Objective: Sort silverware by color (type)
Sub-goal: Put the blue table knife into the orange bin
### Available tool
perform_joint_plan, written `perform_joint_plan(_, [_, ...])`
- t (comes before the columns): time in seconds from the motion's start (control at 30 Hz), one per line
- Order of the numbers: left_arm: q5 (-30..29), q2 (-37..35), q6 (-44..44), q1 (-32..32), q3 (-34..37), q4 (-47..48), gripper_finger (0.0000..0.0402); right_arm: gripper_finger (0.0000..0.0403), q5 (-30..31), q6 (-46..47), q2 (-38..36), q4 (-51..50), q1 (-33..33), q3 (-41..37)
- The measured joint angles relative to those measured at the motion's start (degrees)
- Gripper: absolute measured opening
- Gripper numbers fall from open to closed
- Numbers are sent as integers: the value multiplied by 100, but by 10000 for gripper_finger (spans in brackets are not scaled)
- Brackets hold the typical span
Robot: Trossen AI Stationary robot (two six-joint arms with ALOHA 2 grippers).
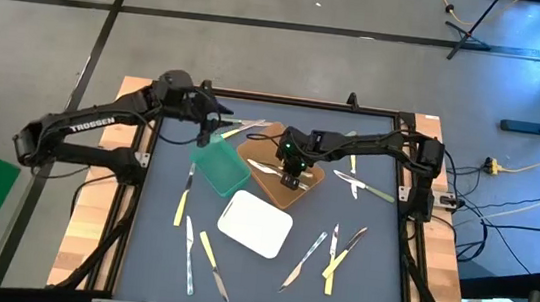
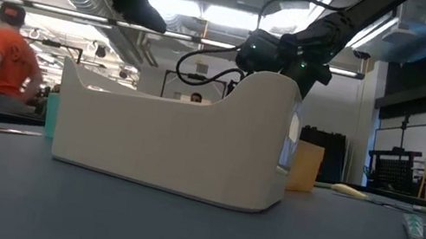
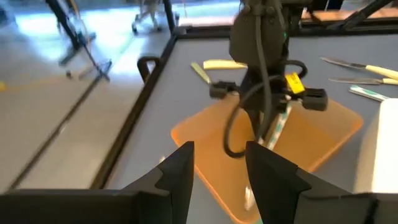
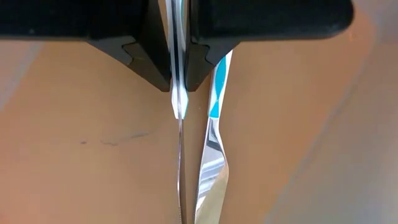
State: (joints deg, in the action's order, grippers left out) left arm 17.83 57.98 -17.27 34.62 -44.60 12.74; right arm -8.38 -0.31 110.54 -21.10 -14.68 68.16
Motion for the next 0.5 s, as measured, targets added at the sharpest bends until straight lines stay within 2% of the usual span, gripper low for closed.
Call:
perform_joint_plan(0.1, [385, 4, -273, 388, 369, -587, 139, 35, 0, 0, 0, 4, 0, 0])
perform_joint_plan(0.23, [428, 4, -290, 895, 919, -1466, 139, 35, 0, 0, 0, 28, 0, 0])
perform_joint_plan(0.37, [820, 4, -277, 1371, 1495, -2375, 139, 35, 0, 0, 0, 39, 0, 0])
perform_joint_plan(0.5, [918, 22, -280, 1827, 1910, -2862, 139, 35, 0, 1, 0, 43, 0, 0])
